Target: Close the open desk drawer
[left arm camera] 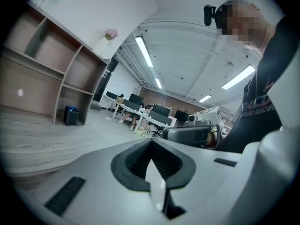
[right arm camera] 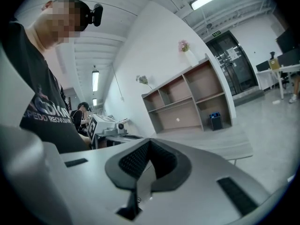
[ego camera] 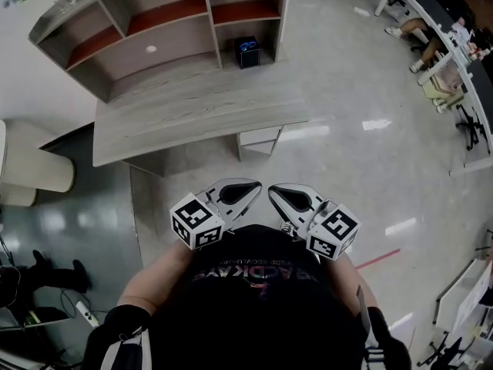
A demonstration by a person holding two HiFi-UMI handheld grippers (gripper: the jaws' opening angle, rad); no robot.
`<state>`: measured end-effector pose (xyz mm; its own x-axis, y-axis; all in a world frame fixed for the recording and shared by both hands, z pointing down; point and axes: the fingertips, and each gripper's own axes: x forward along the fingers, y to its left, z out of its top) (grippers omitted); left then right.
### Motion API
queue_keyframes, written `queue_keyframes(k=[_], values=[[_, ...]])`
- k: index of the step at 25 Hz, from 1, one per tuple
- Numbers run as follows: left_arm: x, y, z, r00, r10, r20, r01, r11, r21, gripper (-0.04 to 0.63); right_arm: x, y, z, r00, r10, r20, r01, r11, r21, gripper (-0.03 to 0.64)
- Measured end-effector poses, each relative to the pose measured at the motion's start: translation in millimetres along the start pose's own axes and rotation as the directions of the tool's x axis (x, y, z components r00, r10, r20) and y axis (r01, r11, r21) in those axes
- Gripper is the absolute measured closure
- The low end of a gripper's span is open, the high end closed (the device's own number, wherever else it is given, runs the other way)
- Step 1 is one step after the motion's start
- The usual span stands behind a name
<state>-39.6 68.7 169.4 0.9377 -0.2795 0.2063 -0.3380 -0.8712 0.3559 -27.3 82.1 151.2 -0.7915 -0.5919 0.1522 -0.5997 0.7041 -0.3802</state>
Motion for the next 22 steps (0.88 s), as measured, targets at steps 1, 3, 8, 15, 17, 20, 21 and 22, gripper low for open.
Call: queue_keyframes(k=[1,3,8,15,17,20,21,22], values=[[-1.0,0.4,1.3,1.0,0.001,0.002,-0.001,1.0,0.002,0.584,0.1,-0.1,0.2,1.0,0.001,0.001,-0.001,1.0,0.005,0.6],[-2.7,1.6,1.2,1.0,0.007,0.002,-0.007,1.0,0.007,0.584,0.7,-1.2,-0.3,1.0,0.002,0.003,-0.002,1.0,0.029,0.6],[-2.2,6.5,-0.7,1.0,0.014,0.005,-0.014,1.0,-0.007,0.584,2.1,-5.6,-3.2,1.0,-0.002,0.0,0.002,0.998,0.06,0.6],[-3.5,13.0,-8.1,0.999,0.036,-0.01,-0.036,0.999,-0.011,0.584,7.4,-7.9,-11.0,1.0,0.003,-0.02,-0.002,0.998,0.071,0.6],[-3.0,13.0,-9.5,0.999,0.038,-0.014,-0.038,0.999,-0.01,0.584,8.2,-7.9,-12.2,1.0,0.008,-0.023,-0.007,0.997,0.072,0.6],[-2.9,13.3,-9.2,0.999,0.042,-0.016,-0.042,0.999,-0.004,0.584,9.3,-7.6,-12.6,1.0,0.01,-0.024,-0.008,0.997,0.077,0.6],[-2.9,13.8,-8.5,0.999,0.044,-0.013,-0.044,0.999,-0.003,0.584,9.6,-7.8,-12.6,1.0,0.01,-0.025,-0.008,0.997,0.076,0.6],[-2.8,14.6,-8.2,0.999,0.046,-0.012,-0.047,0.999,-0.004,0.584,9.7,-8.0,-12.4,1.0,0.011,-0.026,-0.009,0.997,0.074,0.6]])
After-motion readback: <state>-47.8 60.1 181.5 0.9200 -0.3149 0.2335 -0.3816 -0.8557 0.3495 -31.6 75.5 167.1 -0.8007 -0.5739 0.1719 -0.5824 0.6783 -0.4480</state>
